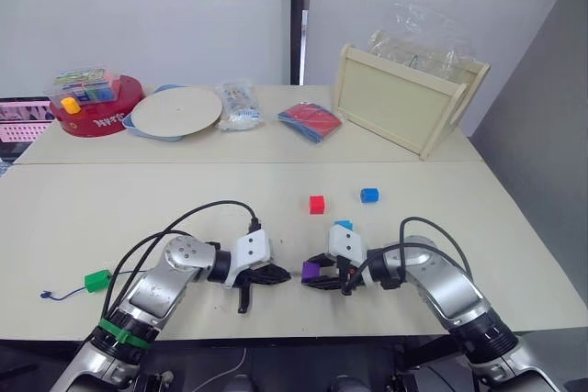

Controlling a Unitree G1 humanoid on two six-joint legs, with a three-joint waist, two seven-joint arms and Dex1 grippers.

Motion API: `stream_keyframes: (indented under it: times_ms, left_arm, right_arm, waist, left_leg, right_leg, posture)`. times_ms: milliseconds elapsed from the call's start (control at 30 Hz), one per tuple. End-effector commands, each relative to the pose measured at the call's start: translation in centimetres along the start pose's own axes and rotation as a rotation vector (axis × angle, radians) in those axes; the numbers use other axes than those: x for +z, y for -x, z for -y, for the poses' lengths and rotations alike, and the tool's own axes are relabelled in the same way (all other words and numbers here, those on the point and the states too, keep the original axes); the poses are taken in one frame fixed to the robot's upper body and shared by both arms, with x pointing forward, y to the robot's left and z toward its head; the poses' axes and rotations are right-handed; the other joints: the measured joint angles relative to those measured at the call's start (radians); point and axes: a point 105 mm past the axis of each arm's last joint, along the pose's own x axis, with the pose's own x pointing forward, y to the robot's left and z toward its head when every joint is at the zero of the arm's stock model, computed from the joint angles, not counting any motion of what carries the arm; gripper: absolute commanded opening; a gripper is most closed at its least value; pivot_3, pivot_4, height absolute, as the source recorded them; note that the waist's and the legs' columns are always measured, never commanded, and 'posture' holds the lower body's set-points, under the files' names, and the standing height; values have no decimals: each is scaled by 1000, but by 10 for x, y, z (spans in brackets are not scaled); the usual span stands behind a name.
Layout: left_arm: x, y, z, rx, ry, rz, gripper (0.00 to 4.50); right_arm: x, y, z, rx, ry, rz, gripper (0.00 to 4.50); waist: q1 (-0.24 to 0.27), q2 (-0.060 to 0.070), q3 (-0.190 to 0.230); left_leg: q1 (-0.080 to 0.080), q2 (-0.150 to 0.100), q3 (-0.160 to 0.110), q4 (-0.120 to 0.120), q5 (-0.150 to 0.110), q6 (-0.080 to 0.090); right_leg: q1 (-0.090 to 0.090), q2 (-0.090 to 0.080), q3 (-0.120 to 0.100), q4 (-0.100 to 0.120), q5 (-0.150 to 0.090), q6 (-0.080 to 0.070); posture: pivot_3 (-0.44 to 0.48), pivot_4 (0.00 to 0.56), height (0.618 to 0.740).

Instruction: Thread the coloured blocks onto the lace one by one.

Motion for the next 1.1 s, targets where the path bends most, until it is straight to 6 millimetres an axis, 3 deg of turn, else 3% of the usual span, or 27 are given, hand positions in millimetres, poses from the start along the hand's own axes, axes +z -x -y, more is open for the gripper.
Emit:
stream_keyframes:
  times_ms: [33, 200, 467, 867, 967, 1033, 1100]
  left_arm:
    - [18, -10, -4, -10, -42, 46, 36]
    - [27, -17, 1, -50, -51, 65, 36]
    - [17, -7, -7, 0, -38, -1, 36]
    - [17, 13, -6, 1, -66, -37, 3756]
    - [21, 9, -5, -1, -64, -19, 3756]
    - [24, 3, -3, -10, -72, -13, 3800]
    - [24, -1, -3, -16, -79, -15, 3800]
  right_arm:
    - [-4, -5, -8, 27, -21, -9, 1173]
    - [-2, -7, -8, 23, -20, -8, 1173]
    - [-4, -8, -9, 24, -28, -14, 1173]
    - [-4, -7, -10, 23, -37, -19, 1173]
    - [-3, -7, -9, 19, -36, -13, 1173]
    - [1, -5, -8, 8, -40, 3, 2249]
    - [4, -2, -8, 2, -50, 16, 2930]
  waist:
    - [-1, 0, 0]
    - [1, 0, 0]
    - [0, 0, 0]
    - [-2, 0, 0]
    - [-3, 0, 0]
    - [-1, 0, 0]
    - [1, 0, 0]
  left_leg:
    - [0, 0, 0, 0, 0, 0]
    - [0, 0, 0, 0, 0, 0]
    - [1, 0, 0, 1, 0, 0]
    - [1, 0, 0, 0, 0, 0]
    - [1, 0, 0, 0, 0, 0]
    - [1, 0, 0, 0, 0, 0]
    - [-1, 0, 0, 0, 0, 0]
  right_leg:
    - [0, 0, 0, 0, 0, 0]
    - [0, 0, 0, 0, 0, 0]
    - [1, 0, 0, 0, 0, 0]
    - [1, 0, 0, -1, 0, 0]
    - [1, 0, 0, -1, 0, 0]
    - [1, 0, 0, -1, 0, 0]
    - [0, 0, 0, -1, 0, 0]
  posture:
    - [0, 150, 740]
    - [0, 150, 740]
    - [0, 150, 740]
    - [0, 150, 740]
    - [0, 150, 740]
    - [0, 150, 740]
    - [0, 150, 740]
